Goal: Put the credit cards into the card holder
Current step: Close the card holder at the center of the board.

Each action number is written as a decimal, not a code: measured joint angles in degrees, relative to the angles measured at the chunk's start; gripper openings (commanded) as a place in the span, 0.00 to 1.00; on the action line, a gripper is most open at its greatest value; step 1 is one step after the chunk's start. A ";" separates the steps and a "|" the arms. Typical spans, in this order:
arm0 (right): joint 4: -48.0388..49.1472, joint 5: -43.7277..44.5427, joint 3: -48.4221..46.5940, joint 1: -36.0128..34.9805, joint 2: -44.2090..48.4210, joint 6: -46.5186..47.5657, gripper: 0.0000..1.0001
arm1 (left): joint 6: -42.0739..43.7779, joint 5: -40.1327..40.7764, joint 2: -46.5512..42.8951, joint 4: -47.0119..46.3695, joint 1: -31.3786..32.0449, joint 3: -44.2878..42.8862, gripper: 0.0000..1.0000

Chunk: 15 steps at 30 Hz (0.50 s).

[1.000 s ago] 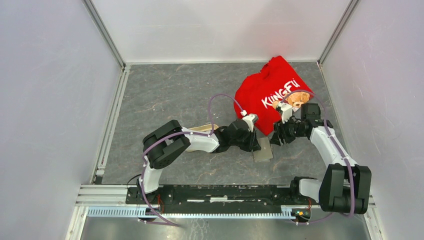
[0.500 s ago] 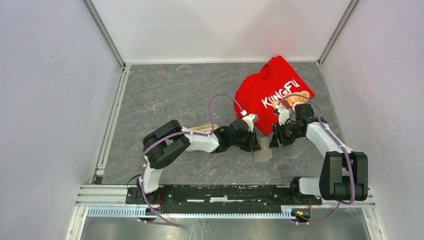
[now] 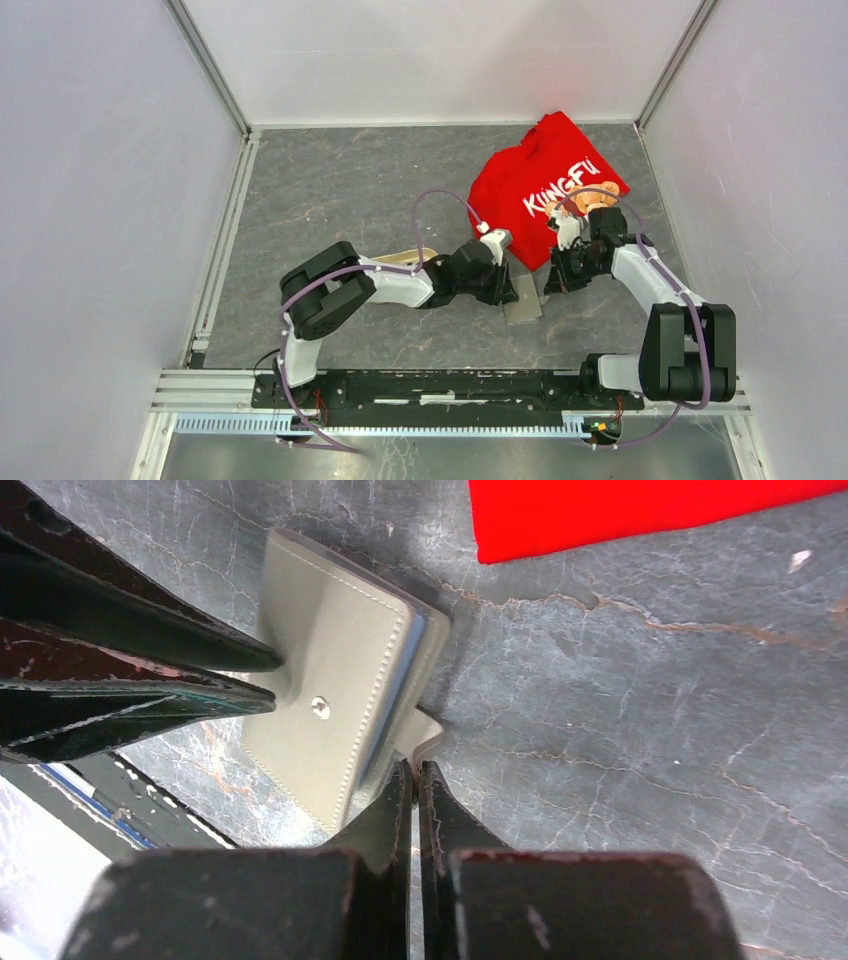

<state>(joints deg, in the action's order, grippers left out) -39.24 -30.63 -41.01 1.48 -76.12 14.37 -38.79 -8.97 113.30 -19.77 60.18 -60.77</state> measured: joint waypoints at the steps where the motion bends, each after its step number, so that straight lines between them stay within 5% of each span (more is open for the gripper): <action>1: 0.13 0.22 0.00 -0.13 0.44 0.04 0.00 | 0.00 0.15 -0.55 -0.02 0.00 0.59 0.33; 15: 3.45 5.22 -2.43 -7.15 2.51 3.82 0.00 | 0.00 4.17 -11.19 2.75 0.04 12.37 0.48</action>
<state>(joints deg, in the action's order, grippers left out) -35.79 -25.41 -43.44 -5.67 -73.60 18.20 -38.79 -4.80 102.10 -17.02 60.23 -48.40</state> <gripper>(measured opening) 0.014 0.458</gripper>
